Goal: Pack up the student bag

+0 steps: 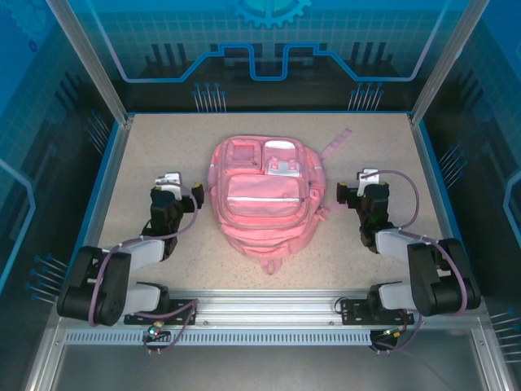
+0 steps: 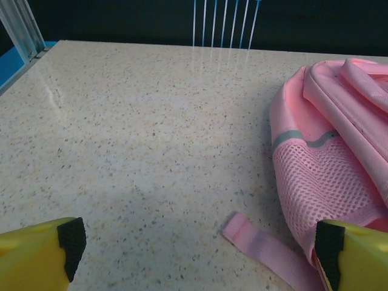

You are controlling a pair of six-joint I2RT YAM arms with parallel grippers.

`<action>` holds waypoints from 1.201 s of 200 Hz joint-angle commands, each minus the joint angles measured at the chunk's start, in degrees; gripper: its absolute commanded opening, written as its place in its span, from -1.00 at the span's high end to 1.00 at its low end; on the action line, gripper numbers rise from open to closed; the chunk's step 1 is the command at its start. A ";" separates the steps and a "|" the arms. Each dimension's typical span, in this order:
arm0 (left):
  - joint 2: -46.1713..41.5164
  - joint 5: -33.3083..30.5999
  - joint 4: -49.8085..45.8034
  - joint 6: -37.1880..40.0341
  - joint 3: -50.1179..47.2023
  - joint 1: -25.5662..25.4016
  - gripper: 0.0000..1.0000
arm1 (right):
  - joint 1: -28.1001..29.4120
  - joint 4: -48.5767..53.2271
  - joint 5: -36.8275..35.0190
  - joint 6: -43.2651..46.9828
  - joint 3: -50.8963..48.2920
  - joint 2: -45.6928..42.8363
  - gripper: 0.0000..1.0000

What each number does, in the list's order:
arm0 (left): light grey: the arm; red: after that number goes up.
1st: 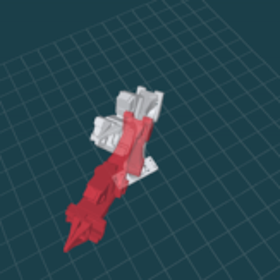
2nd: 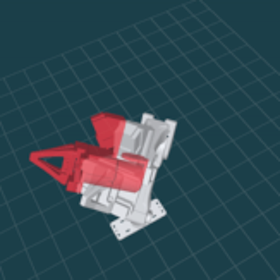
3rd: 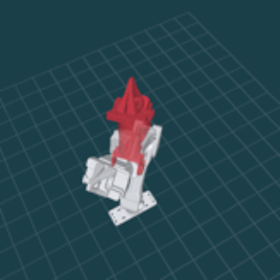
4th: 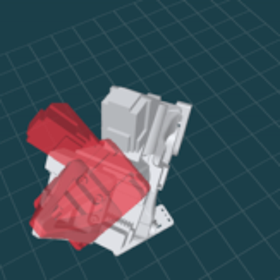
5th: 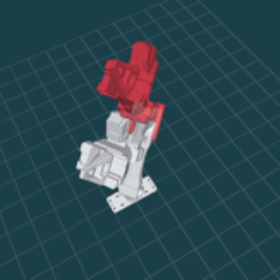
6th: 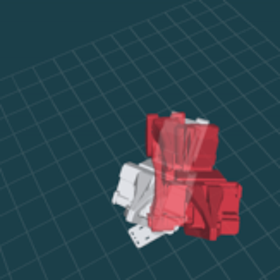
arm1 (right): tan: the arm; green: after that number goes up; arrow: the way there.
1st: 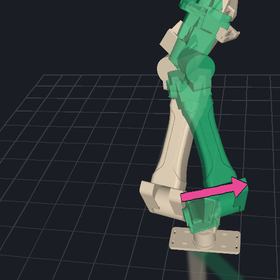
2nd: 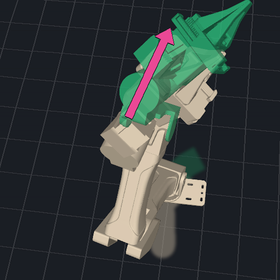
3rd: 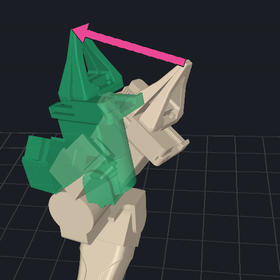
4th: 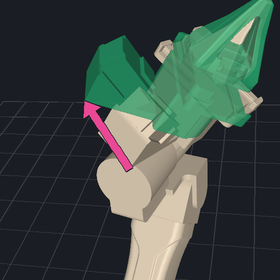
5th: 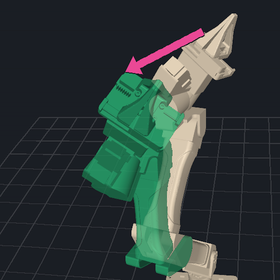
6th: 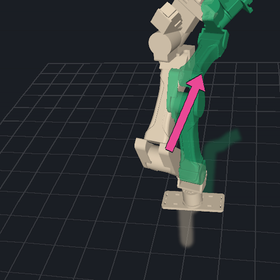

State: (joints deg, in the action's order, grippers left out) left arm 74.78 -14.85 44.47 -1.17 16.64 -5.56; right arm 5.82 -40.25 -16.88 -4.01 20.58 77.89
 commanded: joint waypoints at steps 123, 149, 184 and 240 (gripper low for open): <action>13.93 -1.95 9.94 -0.69 4.14 3.19 -0.98 | -1.74 -6.25 4.05 1.13 2.16 7.93 -0.99; 14.39 -1.71 11.29 -0.44 3.87 3.19 -0.98 | -1.68 -6.16 3.91 1.20 2.30 7.98 -1.00; 14.32 1.99 10.11 0.94 4.36 3.19 -0.98 | -1.32 -5.81 3.44 1.55 2.50 8.03 -0.99; 14.21 3.47 9.12 0.61 4.96 3.77 -0.98 | -1.30 -5.81 3.38 1.57 2.53 8.07 -1.00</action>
State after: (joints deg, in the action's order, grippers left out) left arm 88.90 -13.61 54.28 -1.10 20.16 -2.81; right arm 4.82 -45.91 -13.02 -3.33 22.06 85.21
